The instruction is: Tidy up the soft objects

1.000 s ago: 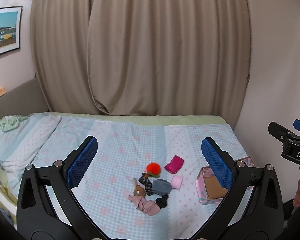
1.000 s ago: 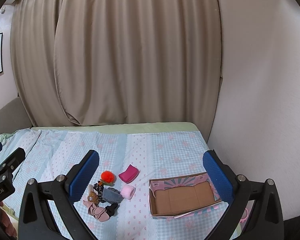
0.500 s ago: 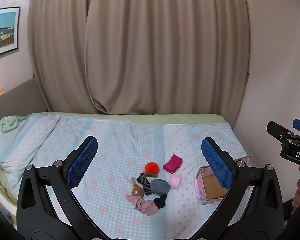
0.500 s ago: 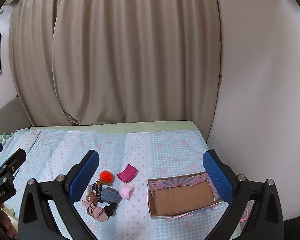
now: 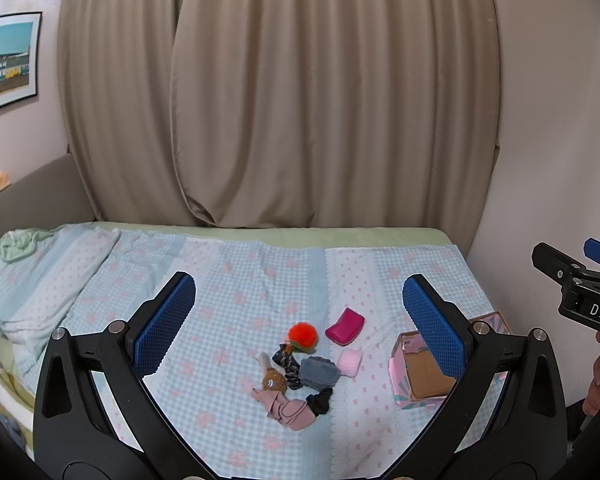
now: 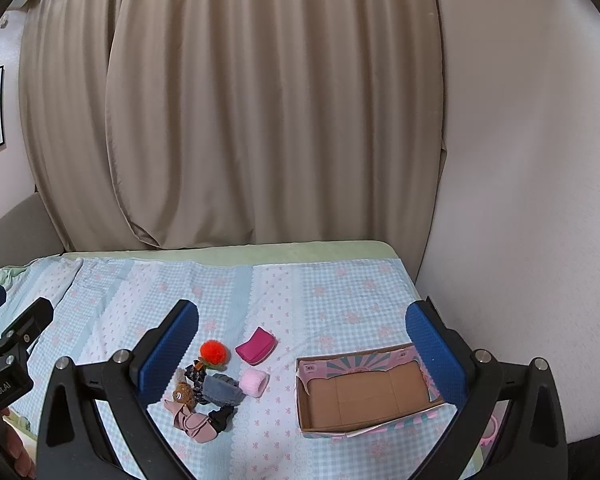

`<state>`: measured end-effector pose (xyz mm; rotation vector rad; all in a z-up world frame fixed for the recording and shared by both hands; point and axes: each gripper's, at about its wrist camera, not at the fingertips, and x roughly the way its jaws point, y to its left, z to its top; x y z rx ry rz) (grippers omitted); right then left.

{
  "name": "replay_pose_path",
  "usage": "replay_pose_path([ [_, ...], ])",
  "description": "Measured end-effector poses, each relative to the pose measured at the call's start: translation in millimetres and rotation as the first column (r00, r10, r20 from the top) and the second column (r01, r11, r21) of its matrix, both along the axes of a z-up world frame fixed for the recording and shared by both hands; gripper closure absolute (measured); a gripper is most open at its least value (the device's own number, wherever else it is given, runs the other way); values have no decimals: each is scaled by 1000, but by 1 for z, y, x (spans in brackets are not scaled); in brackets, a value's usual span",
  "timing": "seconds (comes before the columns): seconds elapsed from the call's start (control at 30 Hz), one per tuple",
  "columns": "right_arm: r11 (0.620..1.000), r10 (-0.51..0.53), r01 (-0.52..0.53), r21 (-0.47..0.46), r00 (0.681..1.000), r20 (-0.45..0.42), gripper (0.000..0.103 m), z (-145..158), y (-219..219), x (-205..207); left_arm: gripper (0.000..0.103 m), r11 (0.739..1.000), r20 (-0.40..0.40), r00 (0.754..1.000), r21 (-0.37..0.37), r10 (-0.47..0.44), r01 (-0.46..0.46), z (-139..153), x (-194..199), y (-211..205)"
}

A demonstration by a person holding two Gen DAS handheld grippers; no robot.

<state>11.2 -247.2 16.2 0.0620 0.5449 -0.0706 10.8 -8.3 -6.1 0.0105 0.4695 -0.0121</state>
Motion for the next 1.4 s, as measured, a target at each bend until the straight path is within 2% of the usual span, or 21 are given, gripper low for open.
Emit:
replay_pose_path([
  [0.93, 1000, -8, 8, 0, 1000, -3, 0, -4, 4, 5, 0, 1000, -10, 1000, -8, -3, 3, -4, 0, 1],
  [1.2, 999, -6, 9, 49, 998, -65, 0, -26, 32, 31, 0, 1000, -101, 995, 3, -1, 1, -23, 26, 41],
  [1.4, 996, -6, 17, 88, 991, -133, 0, -66, 62, 63, 0, 999, -223, 974, 8, -41, 44, -68, 62, 75],
])
